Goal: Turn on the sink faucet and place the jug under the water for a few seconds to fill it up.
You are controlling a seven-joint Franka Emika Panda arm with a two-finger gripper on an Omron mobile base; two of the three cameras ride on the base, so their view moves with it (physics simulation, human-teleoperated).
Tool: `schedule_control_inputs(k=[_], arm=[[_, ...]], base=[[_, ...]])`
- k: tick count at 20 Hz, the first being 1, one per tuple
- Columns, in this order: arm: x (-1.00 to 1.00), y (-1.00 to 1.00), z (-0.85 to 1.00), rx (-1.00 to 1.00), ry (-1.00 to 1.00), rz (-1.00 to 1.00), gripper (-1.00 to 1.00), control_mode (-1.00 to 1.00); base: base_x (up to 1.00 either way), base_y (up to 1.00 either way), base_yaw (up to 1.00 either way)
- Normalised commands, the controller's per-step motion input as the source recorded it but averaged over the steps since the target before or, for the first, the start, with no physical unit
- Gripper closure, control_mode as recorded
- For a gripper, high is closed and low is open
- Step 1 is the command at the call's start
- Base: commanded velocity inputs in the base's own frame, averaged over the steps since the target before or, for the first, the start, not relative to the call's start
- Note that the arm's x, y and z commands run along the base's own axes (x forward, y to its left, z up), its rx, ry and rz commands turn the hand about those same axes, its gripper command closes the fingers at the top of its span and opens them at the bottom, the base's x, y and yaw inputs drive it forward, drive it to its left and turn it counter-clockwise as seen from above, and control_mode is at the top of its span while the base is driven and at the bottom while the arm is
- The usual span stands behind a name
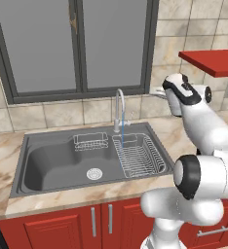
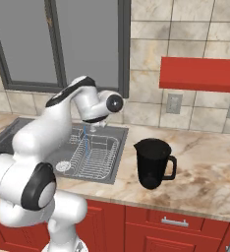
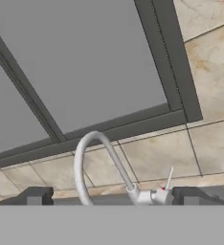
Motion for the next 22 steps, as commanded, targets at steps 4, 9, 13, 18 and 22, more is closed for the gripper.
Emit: schedule_control_inputs(k=[4, 9, 13, 18, 22], arm=[[-0.74, -0.21, 0.42, -0.05, 0.0, 0.0, -1.0, -1.0], [-0.98, -0.49, 0.0, -0.04, -0.01, 0.0, -1.0, -1.0], [-1.0, -0.62, 0.0, -0.06, -0.05, 0.0, -1.0, -1.0], [-0.99, -0.87, 0.0, -0.07, -0.06, 0.0, -1.0, -1.0], [-0.91, -1.0, 0.0, -0.07, -0.08, 0.0, -1.0, -1.0]], base=[[0.0, 0.0, 0.0], [0.0, 0.0, 0.0], [0.0, 0.0, 0.0], [0.0, 0.0, 0.0], [0.0, 0.0, 0.0]])
